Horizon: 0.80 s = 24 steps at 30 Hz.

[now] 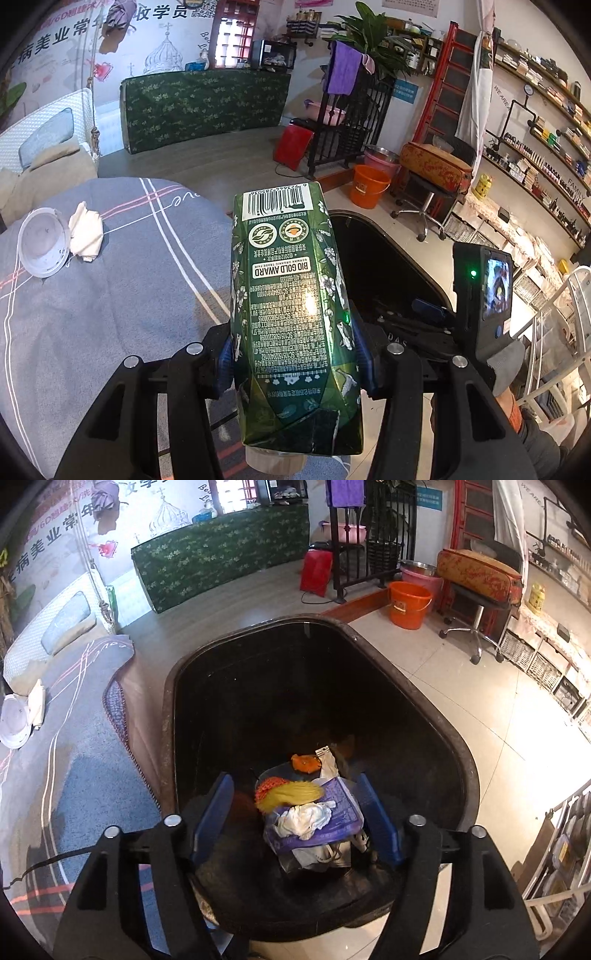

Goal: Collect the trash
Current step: 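Carry the green carton and yellow net over the black bin with both grippers, then open both grippers over the black bin to drop the net and carton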

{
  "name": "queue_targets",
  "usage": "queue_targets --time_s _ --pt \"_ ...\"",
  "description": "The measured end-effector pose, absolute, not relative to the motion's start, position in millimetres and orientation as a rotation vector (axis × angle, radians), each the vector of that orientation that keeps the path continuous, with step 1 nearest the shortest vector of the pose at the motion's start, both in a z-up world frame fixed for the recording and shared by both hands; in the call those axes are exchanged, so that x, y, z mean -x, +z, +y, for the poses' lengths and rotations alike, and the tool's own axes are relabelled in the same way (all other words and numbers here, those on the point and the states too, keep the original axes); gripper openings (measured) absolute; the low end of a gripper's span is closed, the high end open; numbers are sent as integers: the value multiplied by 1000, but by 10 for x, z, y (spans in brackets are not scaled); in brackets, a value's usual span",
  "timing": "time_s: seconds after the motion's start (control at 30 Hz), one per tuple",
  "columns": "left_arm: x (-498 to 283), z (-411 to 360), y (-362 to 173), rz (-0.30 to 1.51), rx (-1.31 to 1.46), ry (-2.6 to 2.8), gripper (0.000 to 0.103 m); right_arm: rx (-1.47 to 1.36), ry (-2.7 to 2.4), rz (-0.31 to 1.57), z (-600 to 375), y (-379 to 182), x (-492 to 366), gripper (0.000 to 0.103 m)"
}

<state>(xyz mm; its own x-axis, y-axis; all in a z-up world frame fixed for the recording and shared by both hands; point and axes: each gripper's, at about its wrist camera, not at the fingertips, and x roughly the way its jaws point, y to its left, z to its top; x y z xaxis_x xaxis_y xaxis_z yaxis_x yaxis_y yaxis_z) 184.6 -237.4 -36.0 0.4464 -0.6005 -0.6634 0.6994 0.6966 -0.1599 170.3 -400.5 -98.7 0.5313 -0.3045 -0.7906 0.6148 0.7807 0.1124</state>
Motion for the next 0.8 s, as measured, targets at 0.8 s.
queue_targets --time_s 0.8 --pt "-1911 -3299 -542 839 -220 -934 51 -448 -657 709 -4147 -536 -957 74"
